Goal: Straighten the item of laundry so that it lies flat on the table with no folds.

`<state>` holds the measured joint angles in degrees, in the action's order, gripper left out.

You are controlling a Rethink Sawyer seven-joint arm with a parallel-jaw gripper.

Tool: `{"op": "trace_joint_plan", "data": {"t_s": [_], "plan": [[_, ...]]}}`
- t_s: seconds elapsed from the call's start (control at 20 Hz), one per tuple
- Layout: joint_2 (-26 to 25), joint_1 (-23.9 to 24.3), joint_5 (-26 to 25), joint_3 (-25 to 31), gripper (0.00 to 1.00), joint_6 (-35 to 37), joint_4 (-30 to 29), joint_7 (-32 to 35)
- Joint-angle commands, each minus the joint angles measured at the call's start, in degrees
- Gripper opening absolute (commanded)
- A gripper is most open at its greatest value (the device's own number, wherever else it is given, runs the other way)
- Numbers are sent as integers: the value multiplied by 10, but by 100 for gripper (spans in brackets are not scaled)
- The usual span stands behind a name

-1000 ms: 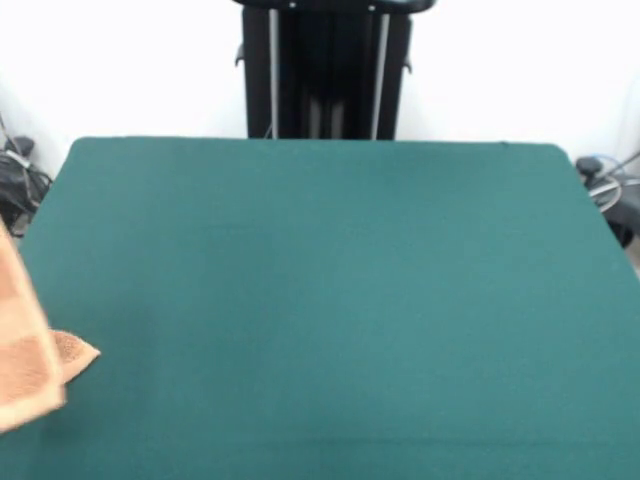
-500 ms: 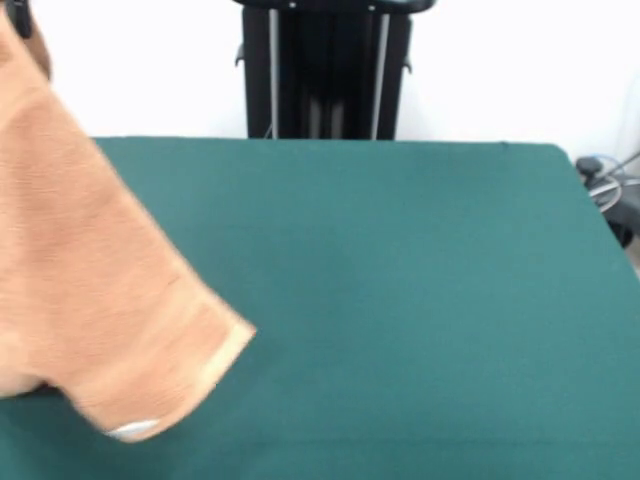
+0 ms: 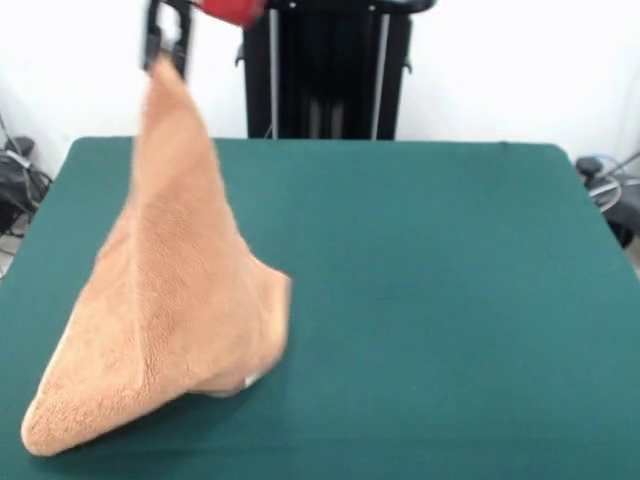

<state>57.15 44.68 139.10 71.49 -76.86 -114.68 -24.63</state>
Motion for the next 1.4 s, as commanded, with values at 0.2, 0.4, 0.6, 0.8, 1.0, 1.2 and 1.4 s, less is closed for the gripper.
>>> {"op": "trace_joint_plan", "data": {"t_s": [0.2, 0.4, 0.6, 0.8, 1.0, 1.2, 1.4], "plan": [[1, -58, -37, -128, 0, 125, -122, 272], [-7, -71, -61, -150, 0, 154, -132, 300], [-18, -75, -88, -168, 0, 176, -138, 317], [-30, -75, -105, -177, 0, 166, -124, 311], [-41, -65, -117, -180, 0, 162, -109, 281], [-66, -43, -136, -173, 0, 153, -71, 231], [-104, -31, -159, -158, 0, 119, -9, 192]]}}
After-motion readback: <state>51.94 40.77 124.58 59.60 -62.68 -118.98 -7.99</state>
